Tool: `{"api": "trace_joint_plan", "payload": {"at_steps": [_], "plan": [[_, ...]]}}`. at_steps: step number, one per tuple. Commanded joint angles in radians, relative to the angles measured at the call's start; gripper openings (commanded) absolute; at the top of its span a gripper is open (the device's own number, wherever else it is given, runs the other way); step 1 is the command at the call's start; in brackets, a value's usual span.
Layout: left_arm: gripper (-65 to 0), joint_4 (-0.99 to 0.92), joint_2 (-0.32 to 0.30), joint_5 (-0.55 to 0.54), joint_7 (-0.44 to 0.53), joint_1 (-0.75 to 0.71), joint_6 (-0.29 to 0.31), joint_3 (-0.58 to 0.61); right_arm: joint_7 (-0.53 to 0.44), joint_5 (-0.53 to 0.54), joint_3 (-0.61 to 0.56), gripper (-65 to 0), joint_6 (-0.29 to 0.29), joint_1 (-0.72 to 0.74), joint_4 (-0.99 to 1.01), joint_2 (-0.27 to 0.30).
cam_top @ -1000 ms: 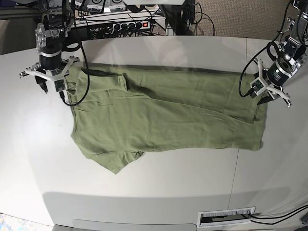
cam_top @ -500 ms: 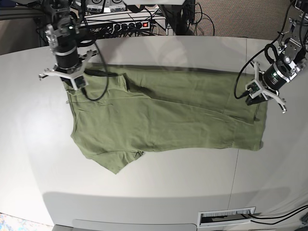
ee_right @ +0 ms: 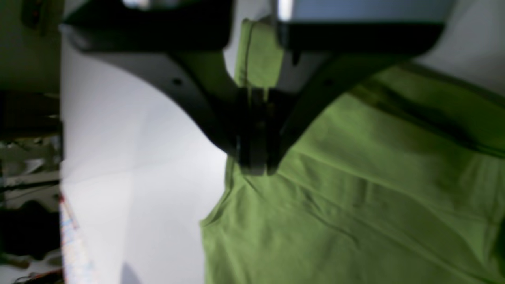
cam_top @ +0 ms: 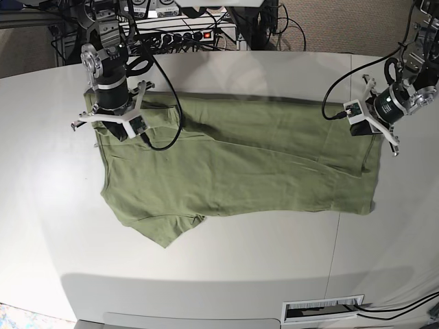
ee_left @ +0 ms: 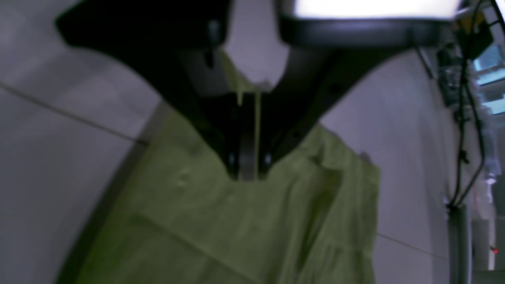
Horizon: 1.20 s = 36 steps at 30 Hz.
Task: Fold the T-shirt properly
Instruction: 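Lower the shoulder edges with both grippers and release the shirt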
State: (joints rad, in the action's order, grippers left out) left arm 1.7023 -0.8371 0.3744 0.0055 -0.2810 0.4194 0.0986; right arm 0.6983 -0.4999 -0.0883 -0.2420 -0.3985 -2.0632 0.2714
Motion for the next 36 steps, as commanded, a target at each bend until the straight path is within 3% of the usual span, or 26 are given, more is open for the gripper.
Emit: {"api": "trace_joint_plan", "payload": {"at_steps": [1,4,9,15,17,20,28,36], "plan": [[-65.0,0.011,-0.022,0.000,0.018,0.019,-0.013,-0.010,-0.019,-0.031,0.004,-65.0,0.013,0.005,-0.007,0.009],[-65.0,-0.012,-0.022,0.015,0.022,0.035,0.004,-0.010,-0.025,-0.071,0.004,-65.0,0.009,0.005,0.014,0.009],[-65.0,-0.095,-0.022,0.034,0.063,0.055,0.055,-0.009,-0.044,-0.098,0.004,-65.0,-0.050,0.005,0.065,0.016],[-65.0,-0.130,-0.025,0.109,0.073,0.054,0.201,-0.009,-0.013,-0.100,0.004,-65.0,-0.058,0.005,0.072,0.061],[-65.0,-0.130,-0.030,0.113,0.073,0.054,0.212,-0.009,0.003,-0.098,0.004,-65.0,-0.095,0.004,0.072,0.077],[-65.0,-0.130,-0.048,0.113,0.070,0.053,0.275,-0.009,0.005,-0.087,0.004,-65.0,-0.129,-0.013,0.072,0.096],[-65.0,-0.069,-0.135,0.085,0.074,-0.048,0.279,-0.009,0.033,-0.083,0.004,-65.0,-0.143,-0.077,0.068,0.164],[-65.0,0.047,-0.144,0.086,0.070,-0.174,0.279,-0.009,0.074,-0.046,0.004,-65.0,-0.144,-0.146,0.006,0.172]]}}
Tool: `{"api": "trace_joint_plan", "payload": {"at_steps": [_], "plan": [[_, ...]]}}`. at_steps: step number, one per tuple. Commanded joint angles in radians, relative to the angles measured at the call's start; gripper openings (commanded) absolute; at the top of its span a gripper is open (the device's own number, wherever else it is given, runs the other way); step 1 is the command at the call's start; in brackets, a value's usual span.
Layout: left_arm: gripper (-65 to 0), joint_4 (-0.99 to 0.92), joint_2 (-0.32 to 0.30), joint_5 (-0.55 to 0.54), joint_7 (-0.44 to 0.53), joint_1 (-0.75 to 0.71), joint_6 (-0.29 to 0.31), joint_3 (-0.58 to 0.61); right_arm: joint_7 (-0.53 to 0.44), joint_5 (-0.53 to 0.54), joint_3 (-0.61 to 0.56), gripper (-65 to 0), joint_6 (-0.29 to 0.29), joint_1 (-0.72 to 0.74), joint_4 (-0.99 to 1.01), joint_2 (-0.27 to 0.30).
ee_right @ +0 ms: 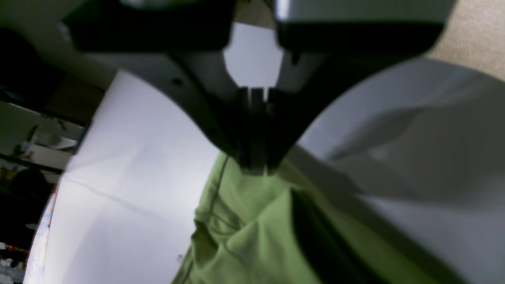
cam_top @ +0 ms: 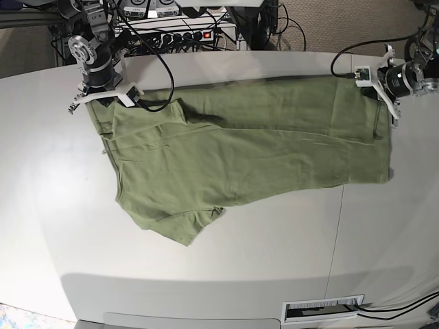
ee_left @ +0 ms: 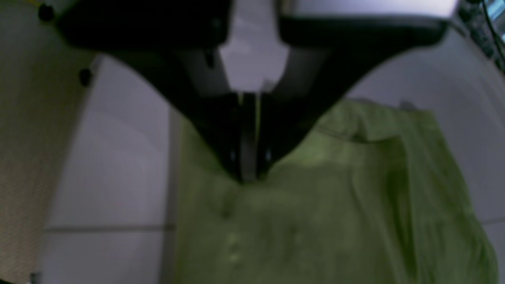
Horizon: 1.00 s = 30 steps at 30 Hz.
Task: Fold the T-shirt properly
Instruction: 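Lower the shoulder edges with both grippers and release the shirt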
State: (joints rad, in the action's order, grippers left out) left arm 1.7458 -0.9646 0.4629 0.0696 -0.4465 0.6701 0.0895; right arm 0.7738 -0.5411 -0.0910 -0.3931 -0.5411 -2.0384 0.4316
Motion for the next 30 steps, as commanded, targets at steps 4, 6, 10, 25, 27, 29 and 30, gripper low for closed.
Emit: {"api": "trace_joint_plan", "payload": {"at_steps": [4,6,10,25,27,29,30], "plan": [[-65.0,0.006,-0.016,-0.002,0.006,-0.024,0.028,0.000,0.013,0.011,0.007,-65.0,0.007,-0.036,-0.045,0.013],[-65.0,0.007,-0.016,-0.002,0.006,-0.024,0.028,0.000,0.014,0.021,0.008,-65.0,0.007,-0.034,-0.046,0.015],[-65.0,0.007,-0.016,-0.002,0.006,-0.021,0.007,0.000,-0.005,0.084,0.049,-65.0,0.006,0.016,-0.046,0.014],[-65.0,0.007,-0.017,-0.002,0.006,-0.022,0.011,0.000,0.086,0.418,0.125,-65.0,-0.090,0.270,0.229,0.014],[-65.0,0.007,-0.017,-0.002,0.007,-0.022,0.011,0.000,0.145,0.480,0.125,-65.0,-0.103,0.298,0.259,0.015],[-65.0,0.007,-0.017,-0.002,0.006,-0.022,0.011,0.000,0.185,0.523,0.125,-65.0,-0.127,0.303,0.268,0.014],[-65.0,0.007,-0.017,-0.002,0.006,-0.022,0.012,0.000,0.212,0.538,0.125,-65.0,-0.134,0.303,0.268,0.014]]}}
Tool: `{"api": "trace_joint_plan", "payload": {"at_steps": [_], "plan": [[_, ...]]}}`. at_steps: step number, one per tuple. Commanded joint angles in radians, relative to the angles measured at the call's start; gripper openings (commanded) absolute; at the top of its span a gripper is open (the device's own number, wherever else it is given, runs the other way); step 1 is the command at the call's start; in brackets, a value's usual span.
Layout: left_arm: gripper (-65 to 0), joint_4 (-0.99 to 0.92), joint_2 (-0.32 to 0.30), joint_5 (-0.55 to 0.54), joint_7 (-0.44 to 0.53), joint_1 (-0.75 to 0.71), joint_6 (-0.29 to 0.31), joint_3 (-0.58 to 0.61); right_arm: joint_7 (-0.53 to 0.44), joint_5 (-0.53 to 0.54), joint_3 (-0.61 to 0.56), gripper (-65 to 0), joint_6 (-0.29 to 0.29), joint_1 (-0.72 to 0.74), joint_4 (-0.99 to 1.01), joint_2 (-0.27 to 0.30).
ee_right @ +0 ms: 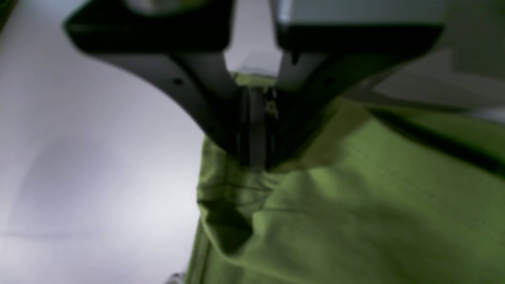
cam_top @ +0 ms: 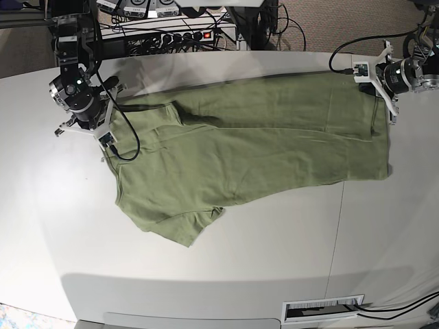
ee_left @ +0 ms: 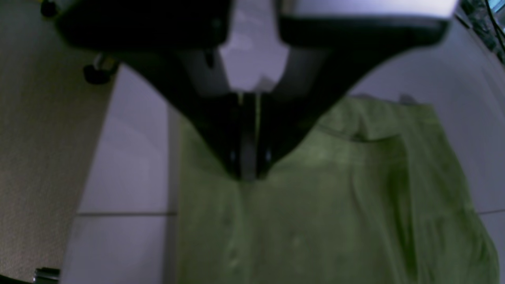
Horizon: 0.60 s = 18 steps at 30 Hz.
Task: Fold the T-shirt properly
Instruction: 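Lower the shoulder edges with both grippers and release the shirt, then move the left gripper to the shirt's side seam near the hem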
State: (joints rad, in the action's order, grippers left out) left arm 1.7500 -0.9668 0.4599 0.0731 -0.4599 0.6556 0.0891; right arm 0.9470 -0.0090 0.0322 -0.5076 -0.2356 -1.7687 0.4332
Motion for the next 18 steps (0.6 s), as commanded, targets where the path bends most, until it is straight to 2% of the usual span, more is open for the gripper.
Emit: {"api": "trace_joint_plan", "payload": {"at_steps": [1,8,13,18], "plan": [[-65.0,0.003,-0.015,0.001,0.003,-0.008,0.026,0.000,0.069,0.015,0.002,-65.0,-0.023,-0.003,-0.002,0.013],[-65.0,0.003,-0.041,-0.011,0.006,-0.011,0.043,0.000,0.158,0.017,0.002,-65.0,-0.026,-0.072,-0.028,0.013],[-65.0,0.008,-0.066,-0.045,0.006,-0.039,0.043,0.000,0.161,0.010,0.003,-65.0,-0.026,-0.182,-0.126,0.013],[-65.0,0.036,-0.104,-0.045,0.006,-0.099,0.043,0.000,0.134,-0.046,0.032,-65.0,-0.024,-0.245,-0.196,0.013]]}}
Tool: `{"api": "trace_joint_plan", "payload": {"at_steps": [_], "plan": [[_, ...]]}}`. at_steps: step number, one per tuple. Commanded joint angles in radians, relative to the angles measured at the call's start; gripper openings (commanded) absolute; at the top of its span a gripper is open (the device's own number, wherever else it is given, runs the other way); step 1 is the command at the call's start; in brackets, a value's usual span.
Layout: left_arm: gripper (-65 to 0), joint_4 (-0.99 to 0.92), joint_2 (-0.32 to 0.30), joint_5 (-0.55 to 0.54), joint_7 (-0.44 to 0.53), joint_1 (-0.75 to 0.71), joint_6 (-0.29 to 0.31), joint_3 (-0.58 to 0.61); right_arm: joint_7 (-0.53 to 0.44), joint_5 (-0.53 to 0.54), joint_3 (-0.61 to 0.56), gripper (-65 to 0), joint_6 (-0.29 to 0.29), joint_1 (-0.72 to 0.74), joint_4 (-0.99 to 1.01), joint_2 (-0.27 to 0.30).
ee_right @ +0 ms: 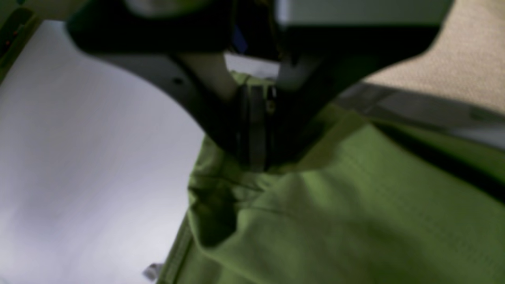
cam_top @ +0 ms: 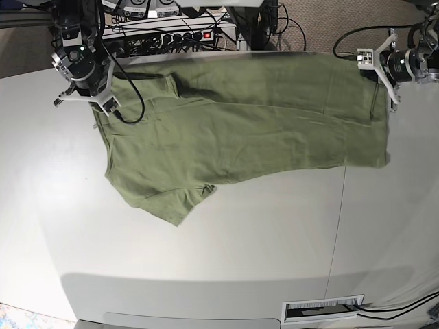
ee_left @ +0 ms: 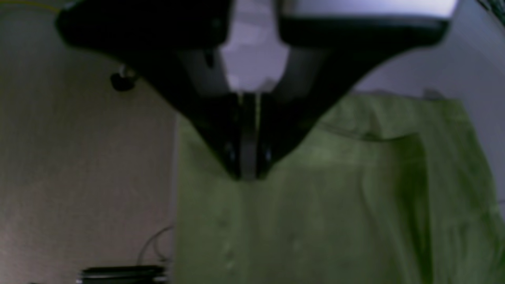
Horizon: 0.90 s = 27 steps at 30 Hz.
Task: Fold the T-shirt properly
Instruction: 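Move the left gripper to the shirt's side seam near the hem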
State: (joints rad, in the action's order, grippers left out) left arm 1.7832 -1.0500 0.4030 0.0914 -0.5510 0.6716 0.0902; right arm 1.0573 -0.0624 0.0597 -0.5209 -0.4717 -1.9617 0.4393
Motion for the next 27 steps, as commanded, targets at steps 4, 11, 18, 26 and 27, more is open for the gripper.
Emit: {"api": "trace_joint_plan", "payload": {"at_steps": [4,11,18,26,27], "plan": [[-65.0,0.019,-0.031,0.012,-0.026,-0.011,0.027,-0.002,-0.011,0.036,0.083,-65.0,-0.010,-0.011,-0.035,0.006],[-65.0,0.019,-0.031,0.009,-0.066,0.029,-0.112,-0.002,-0.022,0.093,0.143,-65.0,-0.010,-0.011,-0.062,0.006],[-65.0,0.085,-0.032,-0.210,-0.235,0.127,-0.124,-0.002,-0.050,0.092,0.145,-65.0,-0.010,-0.010,-0.062,0.006],[-64.4,0.071,-0.031,-0.322,-0.253,0.262,-0.159,-0.002,-0.096,0.092,0.145,-65.0,-0.009,-0.007,-0.107,0.006],[-61.3,0.043,-0.031,-0.357,-0.244,0.288,-0.158,-0.002,-0.095,0.092,0.145,-65.0,-0.009,-0.007,-0.114,0.005]]}}
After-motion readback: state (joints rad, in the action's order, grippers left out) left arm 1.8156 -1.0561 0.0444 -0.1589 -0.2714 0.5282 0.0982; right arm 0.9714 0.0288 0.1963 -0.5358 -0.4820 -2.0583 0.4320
